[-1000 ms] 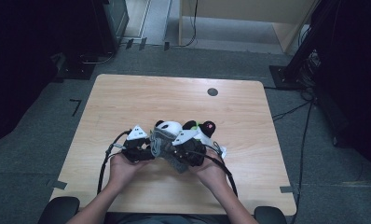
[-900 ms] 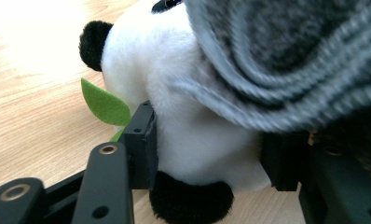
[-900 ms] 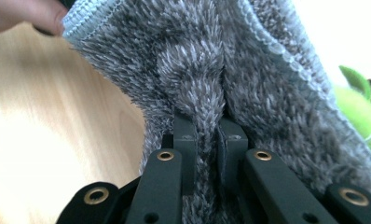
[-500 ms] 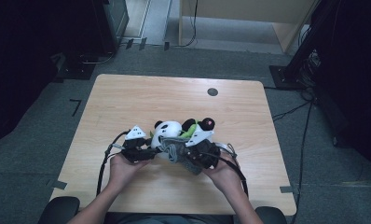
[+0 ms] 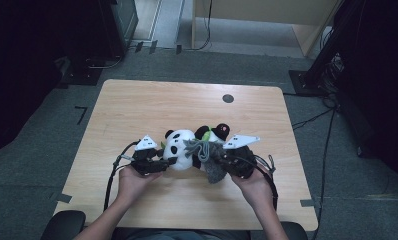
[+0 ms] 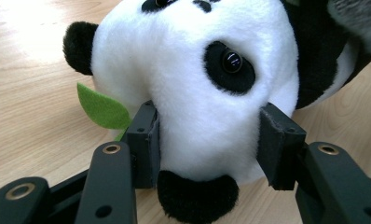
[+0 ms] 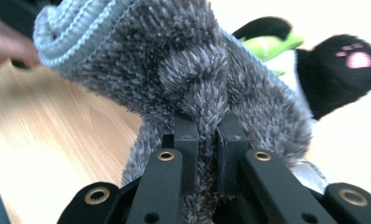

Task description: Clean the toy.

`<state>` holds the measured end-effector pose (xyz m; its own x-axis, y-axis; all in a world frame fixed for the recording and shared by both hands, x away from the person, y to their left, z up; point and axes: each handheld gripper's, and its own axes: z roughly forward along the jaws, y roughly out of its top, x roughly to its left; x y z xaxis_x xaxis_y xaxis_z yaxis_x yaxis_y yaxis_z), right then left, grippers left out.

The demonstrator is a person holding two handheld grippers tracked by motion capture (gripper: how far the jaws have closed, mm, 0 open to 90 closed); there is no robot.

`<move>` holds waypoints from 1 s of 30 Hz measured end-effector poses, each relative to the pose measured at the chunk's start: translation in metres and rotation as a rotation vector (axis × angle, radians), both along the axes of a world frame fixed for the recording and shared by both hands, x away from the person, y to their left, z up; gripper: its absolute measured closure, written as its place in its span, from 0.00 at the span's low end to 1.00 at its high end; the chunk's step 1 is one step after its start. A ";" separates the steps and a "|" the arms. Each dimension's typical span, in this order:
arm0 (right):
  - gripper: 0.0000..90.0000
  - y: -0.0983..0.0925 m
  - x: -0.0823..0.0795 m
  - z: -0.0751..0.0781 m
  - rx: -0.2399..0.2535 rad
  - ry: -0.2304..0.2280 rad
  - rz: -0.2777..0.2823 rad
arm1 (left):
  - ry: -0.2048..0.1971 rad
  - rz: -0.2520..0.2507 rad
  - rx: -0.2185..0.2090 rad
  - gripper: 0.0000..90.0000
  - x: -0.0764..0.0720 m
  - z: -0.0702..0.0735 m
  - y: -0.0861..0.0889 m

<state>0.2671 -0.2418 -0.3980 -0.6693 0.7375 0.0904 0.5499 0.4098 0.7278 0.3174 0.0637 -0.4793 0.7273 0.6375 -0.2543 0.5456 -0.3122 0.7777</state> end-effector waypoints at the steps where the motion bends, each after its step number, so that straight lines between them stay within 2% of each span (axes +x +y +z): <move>1: 0.92 -0.002 0.000 0.003 0.025 0.003 -0.004 | -0.001 0.001 0.002 0.53 0.000 0.000 0.000; 3: 0.92 -0.004 -0.002 0.009 0.066 -0.008 -0.002 | 0.001 0.005 0.005 0.53 0.000 0.000 -0.001; 7: 0.92 0.008 -0.008 0.020 0.070 -0.050 0.025 | 0.004 0.013 0.005 0.52 -0.001 0.001 -0.002; 12: 0.92 0.030 -0.005 0.022 0.072 -0.087 0.054 | 0.002 0.019 0.009 0.52 -0.002 0.002 -0.003; 15: 0.92 0.047 0.005 0.015 0.044 -0.090 0.065 | 0.002 0.021 0.011 0.51 -0.002 0.002 -0.003; 18: 0.92 0.066 0.016 0.000 -0.024 -0.074 0.071 | 0.007 0.023 0.011 0.51 -0.002 0.003 -0.003; 20: 0.92 0.076 0.019 -0.010 -0.095 -0.080 0.079 | 0.008 0.024 0.013 0.51 -0.002 0.003 -0.003; 22: 0.92 0.082 0.020 -0.019 -0.124 -0.082 0.093 | 0.010 0.026 0.015 0.51 -0.002 0.003 -0.003; 24: 0.92 0.082 0.018 -0.023 -0.125 -0.092 0.099 | 0.010 0.023 0.016 0.51 -0.002 0.003 -0.003; 27: 0.92 0.079 0.017 -0.028 -0.108 -0.065 0.113 | 0.006 0.020 0.022 0.51 -0.003 0.002 -0.004; 30: 0.92 0.075 0.015 -0.035 -0.098 -0.061 0.126 | 0.017 0.021 0.014 0.51 -0.001 0.002 -0.003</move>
